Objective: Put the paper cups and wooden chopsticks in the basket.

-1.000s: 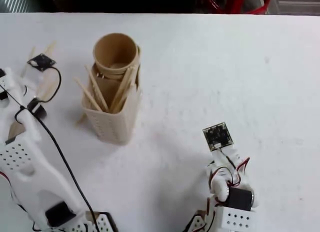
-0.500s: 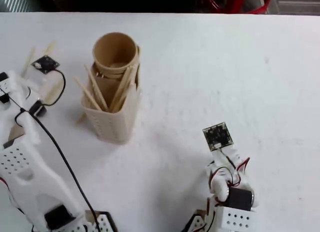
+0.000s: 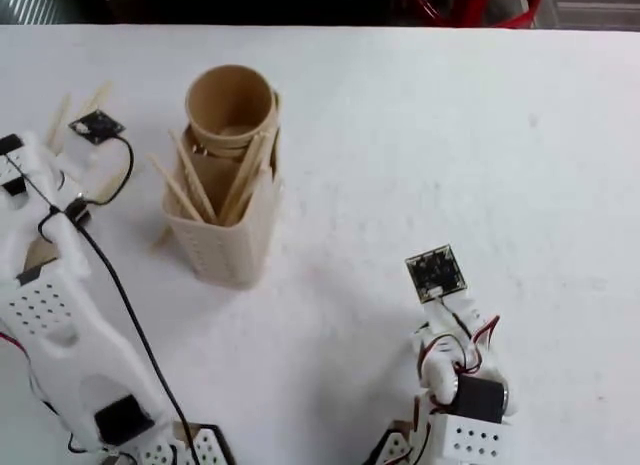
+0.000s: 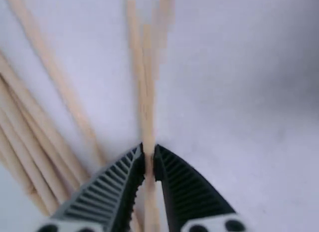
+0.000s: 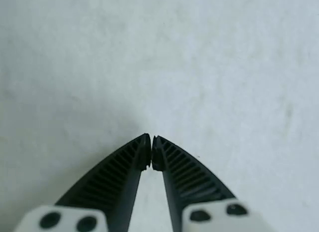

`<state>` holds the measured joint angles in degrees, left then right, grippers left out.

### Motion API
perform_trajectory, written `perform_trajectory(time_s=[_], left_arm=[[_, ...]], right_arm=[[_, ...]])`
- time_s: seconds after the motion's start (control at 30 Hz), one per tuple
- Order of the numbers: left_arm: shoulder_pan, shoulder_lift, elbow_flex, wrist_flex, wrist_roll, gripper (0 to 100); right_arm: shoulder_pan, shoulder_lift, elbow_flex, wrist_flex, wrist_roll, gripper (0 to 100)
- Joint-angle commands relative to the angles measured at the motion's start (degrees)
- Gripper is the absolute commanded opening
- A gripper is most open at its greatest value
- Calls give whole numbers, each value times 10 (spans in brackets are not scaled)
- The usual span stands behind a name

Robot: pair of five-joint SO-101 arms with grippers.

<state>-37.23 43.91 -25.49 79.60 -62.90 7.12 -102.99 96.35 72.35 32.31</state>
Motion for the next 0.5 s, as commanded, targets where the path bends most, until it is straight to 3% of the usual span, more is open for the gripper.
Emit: perform_trajectory(time_s=[0.0,0.2,0.47], left_arm=[[-5,-74,-4,28,30,20],[-5,-158,-4,80,46,20],[-4,-303,-4,98,142,20]], right_arm=[[2,-4,5,-9,2,19],[2,-4,5,-9,2,19],[2,-4,5,-9,2,19]])
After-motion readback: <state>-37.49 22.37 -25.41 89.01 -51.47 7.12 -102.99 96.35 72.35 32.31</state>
